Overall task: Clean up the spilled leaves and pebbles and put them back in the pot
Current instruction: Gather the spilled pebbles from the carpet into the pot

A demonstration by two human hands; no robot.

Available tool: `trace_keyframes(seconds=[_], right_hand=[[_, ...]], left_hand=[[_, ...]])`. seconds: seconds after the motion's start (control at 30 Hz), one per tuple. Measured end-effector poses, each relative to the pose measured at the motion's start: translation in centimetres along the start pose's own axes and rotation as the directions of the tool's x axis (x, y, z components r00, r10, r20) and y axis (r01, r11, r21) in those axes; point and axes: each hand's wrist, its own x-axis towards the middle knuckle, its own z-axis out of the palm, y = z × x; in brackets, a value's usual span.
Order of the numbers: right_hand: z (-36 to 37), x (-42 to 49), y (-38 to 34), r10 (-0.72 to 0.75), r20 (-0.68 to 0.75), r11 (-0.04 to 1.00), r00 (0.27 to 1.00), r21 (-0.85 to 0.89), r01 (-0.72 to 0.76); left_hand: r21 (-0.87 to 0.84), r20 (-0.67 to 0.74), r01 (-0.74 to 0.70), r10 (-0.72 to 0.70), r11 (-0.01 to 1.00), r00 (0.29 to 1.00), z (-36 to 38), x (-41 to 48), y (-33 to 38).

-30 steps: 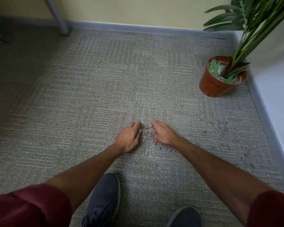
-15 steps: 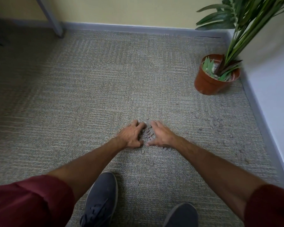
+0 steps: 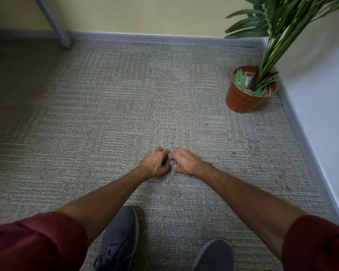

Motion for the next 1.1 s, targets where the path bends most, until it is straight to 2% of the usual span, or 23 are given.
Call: trace_keyframes(seconds=[0.1,0.17,0.3,0.43,0.57,0.7,0.83,0.9,1.1], right_hand=[[0.6,-0.2,-0.7,-0.019,-0.007,0.995,1.0,-0.093,0.018],[0.6,-0.3,-0.9,-0.015,-0.03,0.996,0.999,-0.087,0.013],[-0.4,-0.2,-0.3,0.037,-0.057,0.998,0.998,0.06,-0.034],[-1.5,0.1,0.6,0.102,-0.033,0.971,0.994,0.221,-0.093],[-2.9,0.0,1.6,0.181,-0.03,0.889,0.983,0.432,-0.151],[-5.1,0.2,3.4,0.314,-0.003,0.726,0.95,0.645,-0.238],[-7.7,0.2,5.9,0.365,-0.071,0.694,0.928,0.685,-0.22],[-9.2,-0.1,7.4,0.4,-0.098,0.632,0.911,0.75,-0.197],[-13.1,-1.1,14.2,0.558,-0.201,0.492,0.806,0.861,-0.126]], left_hand=[[0.002,0.009,0.004,-0.004,1.0,1.0,-0.1,-0.2,0.1],[-0.011,0.008,-0.008,0.008,1.0,1.0,-0.3,-0.1,-0.1],[-0.051,0.001,-0.043,0.043,0.998,0.999,-1.2,-0.1,-0.6],[-0.153,-0.009,-0.004,0.003,0.988,1.0,-2.0,-0.3,-1.0],[-0.276,-0.003,0.05,-0.053,0.96,0.999,-3.1,0.4,-0.6],[-0.361,-0.023,0.065,-0.078,0.93,0.997,-4.7,2.1,0.6],[-0.421,-0.048,0.05,-0.078,0.906,0.996,-6.1,4.4,2.3],[-0.453,-0.055,0.035,-0.067,0.891,0.996,-6.9,5.9,3.6],[-0.57,-0.067,-0.016,-0.027,0.821,0.997,-10.3,11.7,9.7]])
